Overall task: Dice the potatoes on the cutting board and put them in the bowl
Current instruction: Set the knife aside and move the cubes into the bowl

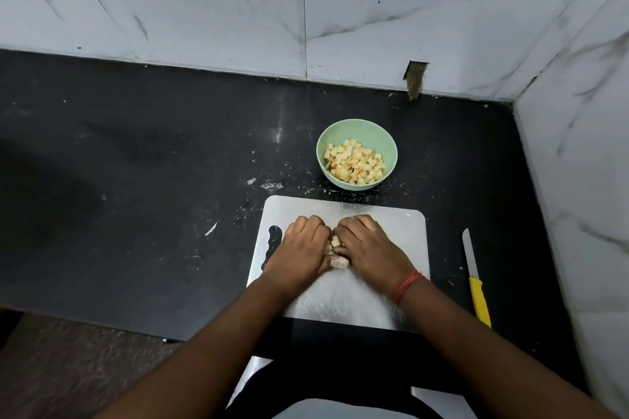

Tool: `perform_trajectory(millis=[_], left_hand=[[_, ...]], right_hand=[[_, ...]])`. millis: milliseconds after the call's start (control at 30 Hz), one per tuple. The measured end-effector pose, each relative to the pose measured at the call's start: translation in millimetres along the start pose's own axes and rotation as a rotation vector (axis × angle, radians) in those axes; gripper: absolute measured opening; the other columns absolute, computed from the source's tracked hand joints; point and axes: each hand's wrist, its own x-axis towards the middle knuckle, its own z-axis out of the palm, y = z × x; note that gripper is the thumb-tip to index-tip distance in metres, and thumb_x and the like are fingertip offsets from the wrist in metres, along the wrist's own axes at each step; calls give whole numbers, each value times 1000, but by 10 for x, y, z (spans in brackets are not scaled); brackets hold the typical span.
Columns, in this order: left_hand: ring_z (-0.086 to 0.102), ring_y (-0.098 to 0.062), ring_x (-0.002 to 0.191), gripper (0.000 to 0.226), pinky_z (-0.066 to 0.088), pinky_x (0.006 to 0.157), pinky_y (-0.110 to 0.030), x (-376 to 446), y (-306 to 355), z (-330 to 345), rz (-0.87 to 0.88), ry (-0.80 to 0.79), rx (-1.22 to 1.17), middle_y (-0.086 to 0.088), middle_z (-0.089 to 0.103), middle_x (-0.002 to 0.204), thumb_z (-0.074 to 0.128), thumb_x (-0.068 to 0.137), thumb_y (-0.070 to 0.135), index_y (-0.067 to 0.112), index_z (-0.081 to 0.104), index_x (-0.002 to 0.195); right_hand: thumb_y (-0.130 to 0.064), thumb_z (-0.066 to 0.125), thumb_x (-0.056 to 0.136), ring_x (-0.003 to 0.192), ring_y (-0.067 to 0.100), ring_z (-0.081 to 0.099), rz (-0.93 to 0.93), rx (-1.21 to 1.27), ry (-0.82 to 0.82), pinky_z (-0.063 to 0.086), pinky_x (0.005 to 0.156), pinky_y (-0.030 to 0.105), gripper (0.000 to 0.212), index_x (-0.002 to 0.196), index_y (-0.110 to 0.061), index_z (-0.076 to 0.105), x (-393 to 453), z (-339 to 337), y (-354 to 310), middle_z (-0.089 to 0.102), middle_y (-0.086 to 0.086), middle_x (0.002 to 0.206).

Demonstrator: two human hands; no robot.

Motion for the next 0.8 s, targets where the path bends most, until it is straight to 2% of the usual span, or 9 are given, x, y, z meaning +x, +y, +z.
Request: perform_trajectory(millis=[100,267,333,400,500,600,700,800], left_hand=[[41,-20,85,22,45,76,-39,63,37,-39,-59,9,-52,-4,50,96,44,89,31,13,54,96],[47,-23,77,20,39,69,-37,102,46,-47,-117,25,-125,-5,52,86,43,89,29,13,54,87],[48,-24,76,20,38,67,-37,97,38,-65,-139,30,-154,-6,52,85,43,89,28,12,54,85],[50,-26,76,20,37,65,-38,111,47,-93,-170,28,-211,-6,53,83,43,90,28,11,53,83],[47,-21,77,28,37,65,-39,154,81,-153,-258,30,-312,1,49,81,36,92,39,18,48,79],[42,-14,72,34,37,64,-38,195,89,-191,-341,86,-417,9,44,75,36,94,50,22,41,76],[41,-7,64,40,31,58,-26,236,167,-242,-389,156,-527,9,40,66,38,96,59,29,33,69],[37,-7,58,52,29,55,-25,285,300,-294,-460,215,-703,8,39,61,39,95,63,20,35,66]], right_hand=[[-20,49,94,95,21,47,24,-20,16,46,83,34,19,110,-17,58,0,-8,-19,55,0,108],[-25,59,88,86,22,48,48,-12,33,46,75,35,19,103,-13,57,-3,-5,3,54,4,99],[-28,54,89,84,21,50,45,-10,48,46,72,32,20,100,-13,58,-2,2,-2,55,4,97],[-33,46,91,75,20,54,76,-21,77,46,62,31,25,96,-13,60,10,-7,-2,57,4,91],[-37,40,95,59,21,55,123,-55,132,42,48,31,32,88,-15,62,49,-26,12,57,2,81],[-38,39,97,60,21,55,172,4,157,43,51,30,35,85,-14,62,78,-76,-6,57,2,78],[-44,34,97,72,20,57,293,209,140,47,63,33,42,92,-13,62,69,-142,-58,60,3,85],[-38,42,99,74,14,54,426,482,189,45,66,34,31,86,-14,56,52,-202,-108,57,-2,80]])
